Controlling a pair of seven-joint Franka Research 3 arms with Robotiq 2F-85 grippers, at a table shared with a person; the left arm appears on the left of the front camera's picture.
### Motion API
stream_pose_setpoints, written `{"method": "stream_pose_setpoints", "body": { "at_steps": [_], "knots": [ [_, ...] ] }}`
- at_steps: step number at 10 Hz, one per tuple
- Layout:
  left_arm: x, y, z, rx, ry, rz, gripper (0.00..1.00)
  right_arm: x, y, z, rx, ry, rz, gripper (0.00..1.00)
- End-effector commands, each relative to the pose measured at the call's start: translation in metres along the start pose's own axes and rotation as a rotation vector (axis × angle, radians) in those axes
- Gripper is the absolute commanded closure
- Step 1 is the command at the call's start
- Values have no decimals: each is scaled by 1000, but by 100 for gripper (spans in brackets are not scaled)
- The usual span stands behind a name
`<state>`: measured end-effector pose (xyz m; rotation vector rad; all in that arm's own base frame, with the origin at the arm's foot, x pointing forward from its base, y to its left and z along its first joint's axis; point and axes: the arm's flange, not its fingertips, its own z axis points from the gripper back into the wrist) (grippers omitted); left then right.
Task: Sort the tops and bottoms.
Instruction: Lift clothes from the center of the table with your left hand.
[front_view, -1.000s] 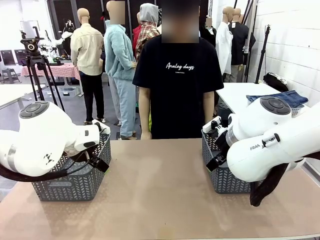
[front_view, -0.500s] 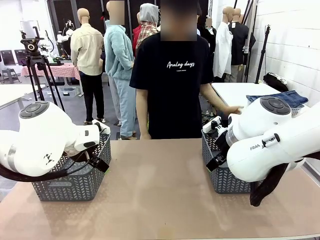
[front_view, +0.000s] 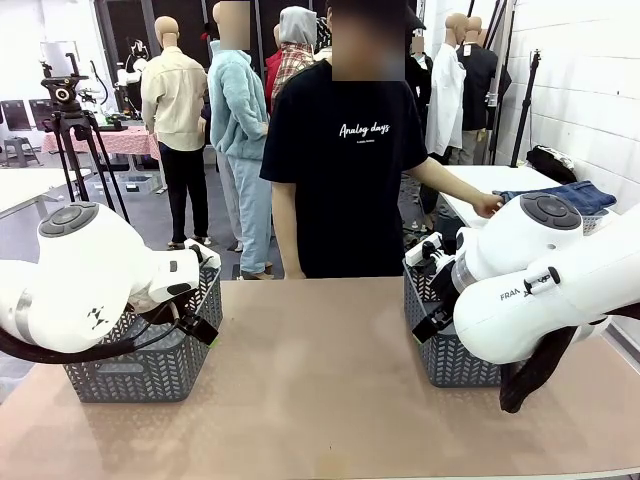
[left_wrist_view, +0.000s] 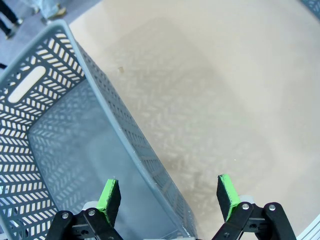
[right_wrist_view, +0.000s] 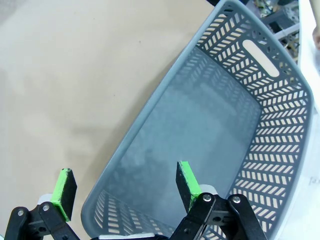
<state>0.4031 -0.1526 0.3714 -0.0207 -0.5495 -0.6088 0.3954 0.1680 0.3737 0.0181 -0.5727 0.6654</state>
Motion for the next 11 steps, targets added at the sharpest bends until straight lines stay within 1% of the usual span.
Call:
{"method": "stream_pose_setpoints", "body": {
  "at_steps": [1, 11],
  "knots": [
    [0, 1, 0, 0, 0, 3, 0, 0, 0, 0, 0, 0, 0, 0],
    [0, 1, 0, 0, 0, 3, 0, 0, 0, 0, 0, 0, 0, 0]
  ]
}}
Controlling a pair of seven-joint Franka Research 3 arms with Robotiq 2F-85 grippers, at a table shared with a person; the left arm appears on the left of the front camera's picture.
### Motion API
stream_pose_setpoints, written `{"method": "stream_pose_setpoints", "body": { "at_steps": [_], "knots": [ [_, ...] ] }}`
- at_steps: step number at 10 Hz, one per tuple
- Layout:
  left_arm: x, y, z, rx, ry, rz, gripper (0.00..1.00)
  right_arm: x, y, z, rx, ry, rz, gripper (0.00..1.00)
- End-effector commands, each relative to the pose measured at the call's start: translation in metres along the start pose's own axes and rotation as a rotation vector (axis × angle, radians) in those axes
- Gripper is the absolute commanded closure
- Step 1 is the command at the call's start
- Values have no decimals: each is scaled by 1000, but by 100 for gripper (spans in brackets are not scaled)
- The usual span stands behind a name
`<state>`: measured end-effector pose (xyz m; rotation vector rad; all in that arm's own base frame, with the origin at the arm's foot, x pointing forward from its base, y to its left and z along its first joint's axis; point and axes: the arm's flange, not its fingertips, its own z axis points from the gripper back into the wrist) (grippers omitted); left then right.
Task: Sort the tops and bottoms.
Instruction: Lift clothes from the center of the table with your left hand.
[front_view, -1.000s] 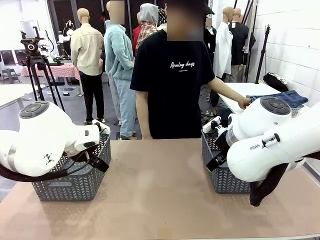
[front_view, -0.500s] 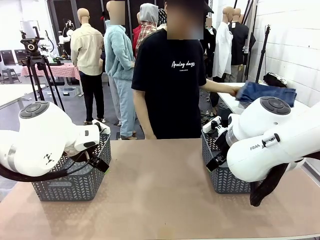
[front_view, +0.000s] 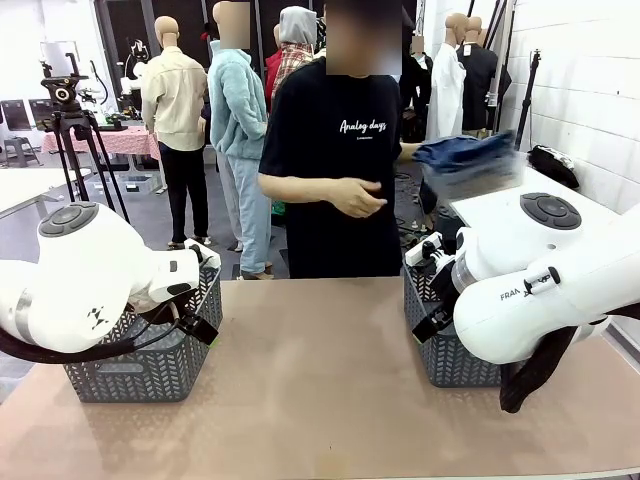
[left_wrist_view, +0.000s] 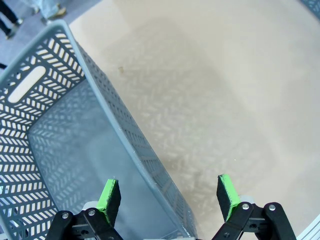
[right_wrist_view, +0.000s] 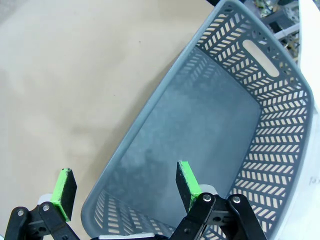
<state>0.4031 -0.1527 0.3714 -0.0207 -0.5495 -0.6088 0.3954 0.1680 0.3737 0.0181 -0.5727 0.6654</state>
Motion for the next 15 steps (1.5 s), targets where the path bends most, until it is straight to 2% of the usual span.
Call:
{"method": "stream_pose_setpoints", "body": {
  "at_steps": [1, 4, 7, 9, 11, 12, 15],
  "knots": [
    [0, 1, 0, 0, 0, 3, 0, 0, 0, 0, 0, 0, 0, 0],
    [0, 0, 0, 0, 0, 0, 0, -1, 2, 8, 15, -16, -7, 0],
    [12, 9, 43, 46, -68, 15, 0, 0, 2, 45, 13, -111, 16, 0],
    [22, 20, 77, 56, -134, 74, 0, -7, -1, 83, 25, -217, 18, 0],
    [20, 17, 121, -44, -121, 84, 0, -23, -13, 114, 44, -259, -14, 0],
    [16, 8, 141, -149, -131, 87, 0, -32, -21, 124, 55, -249, -44, 0],
    [6, -4, 168, -149, -146, 49, 0, -58, -32, 147, 78, -323, -74, 0]
  ]
}}
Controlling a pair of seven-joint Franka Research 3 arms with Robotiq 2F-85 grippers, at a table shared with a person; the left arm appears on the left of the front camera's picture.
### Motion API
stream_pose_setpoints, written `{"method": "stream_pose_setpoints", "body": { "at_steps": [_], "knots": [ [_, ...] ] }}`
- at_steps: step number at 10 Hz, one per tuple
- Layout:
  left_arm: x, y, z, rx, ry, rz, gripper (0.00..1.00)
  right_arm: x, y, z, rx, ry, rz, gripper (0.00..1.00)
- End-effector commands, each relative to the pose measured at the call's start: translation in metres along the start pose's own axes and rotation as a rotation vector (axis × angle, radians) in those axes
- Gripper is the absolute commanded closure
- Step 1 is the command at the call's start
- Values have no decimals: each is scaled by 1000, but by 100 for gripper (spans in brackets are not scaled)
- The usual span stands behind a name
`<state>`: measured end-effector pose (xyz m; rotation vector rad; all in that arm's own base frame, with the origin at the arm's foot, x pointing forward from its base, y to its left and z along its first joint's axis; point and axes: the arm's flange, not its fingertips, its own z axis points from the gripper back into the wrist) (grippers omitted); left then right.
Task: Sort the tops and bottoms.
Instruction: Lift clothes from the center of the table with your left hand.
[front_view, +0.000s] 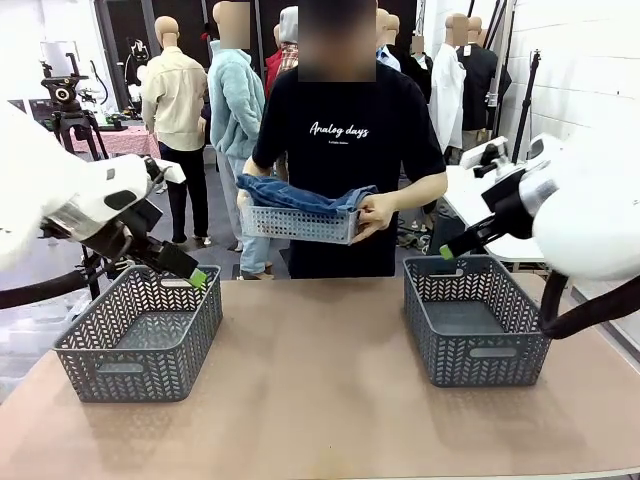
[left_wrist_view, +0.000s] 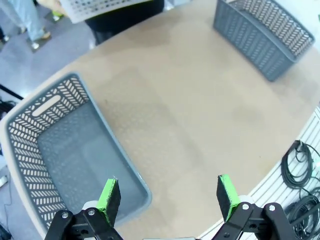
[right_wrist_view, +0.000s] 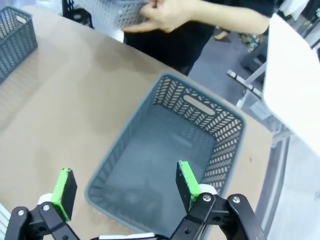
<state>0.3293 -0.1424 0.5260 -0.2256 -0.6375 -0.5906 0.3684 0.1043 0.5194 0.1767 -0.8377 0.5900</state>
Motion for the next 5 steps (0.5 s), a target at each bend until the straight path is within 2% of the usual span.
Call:
{"method": "stream_pose_setpoints", "body": {
  "at_steps": [1, 4, 5],
  "knots": [
    [-17, 4, 3, 4, 0, -13, 0, -80, 20, 25, 43, -34, 5, 0],
    [-14, 7, 2, -8, -2, 6, 0, -80, 18, 14, 65, -44, -32, 0],
    [-12, 24, 0, -7, -11, 44, 0, 1, -7, 18, 19, -20, -11, 0]
  ]
}}
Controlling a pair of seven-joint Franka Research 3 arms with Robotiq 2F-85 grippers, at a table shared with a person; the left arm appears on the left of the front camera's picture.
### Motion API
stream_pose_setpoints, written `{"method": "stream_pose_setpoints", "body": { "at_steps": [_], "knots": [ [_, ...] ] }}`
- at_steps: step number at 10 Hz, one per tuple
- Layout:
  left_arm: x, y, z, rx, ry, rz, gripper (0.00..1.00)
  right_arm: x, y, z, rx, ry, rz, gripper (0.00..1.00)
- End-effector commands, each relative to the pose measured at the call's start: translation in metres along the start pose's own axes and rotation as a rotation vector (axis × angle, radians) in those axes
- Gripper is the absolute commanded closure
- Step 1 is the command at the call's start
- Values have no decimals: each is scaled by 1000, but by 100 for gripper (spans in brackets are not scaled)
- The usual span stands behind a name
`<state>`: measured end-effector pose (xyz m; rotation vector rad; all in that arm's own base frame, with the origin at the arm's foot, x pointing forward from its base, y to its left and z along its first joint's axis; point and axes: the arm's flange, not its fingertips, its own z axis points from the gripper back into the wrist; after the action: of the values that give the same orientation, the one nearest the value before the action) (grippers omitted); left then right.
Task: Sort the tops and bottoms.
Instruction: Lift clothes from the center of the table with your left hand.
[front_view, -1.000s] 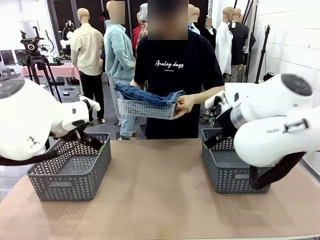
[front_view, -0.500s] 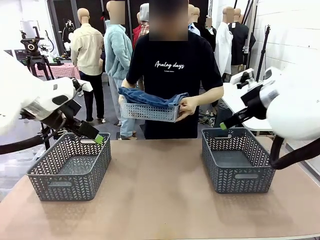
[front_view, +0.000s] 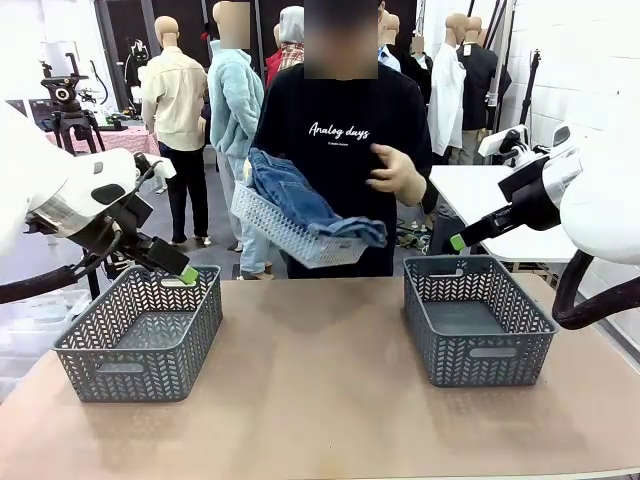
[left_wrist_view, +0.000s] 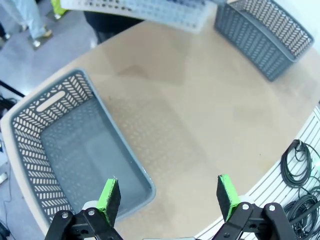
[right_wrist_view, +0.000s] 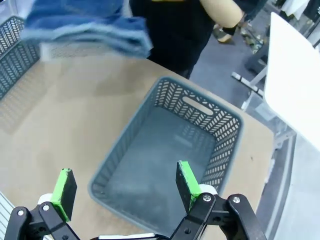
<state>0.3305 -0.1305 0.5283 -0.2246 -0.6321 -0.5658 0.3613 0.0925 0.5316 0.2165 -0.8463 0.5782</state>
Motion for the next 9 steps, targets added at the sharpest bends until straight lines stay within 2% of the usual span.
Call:
{"method": "stream_pose_setpoints", "body": {
  "at_steps": [1, 9],
  "knots": [
    [1, -6, 1, -1, -2, -17, 0, 0, -1, 1, -7, 0, 12, 0],
    [1, -6, 1, -1, -2, -17, 0, 0, -1, 1, -7, 0, 12, 0]
  ]
}}
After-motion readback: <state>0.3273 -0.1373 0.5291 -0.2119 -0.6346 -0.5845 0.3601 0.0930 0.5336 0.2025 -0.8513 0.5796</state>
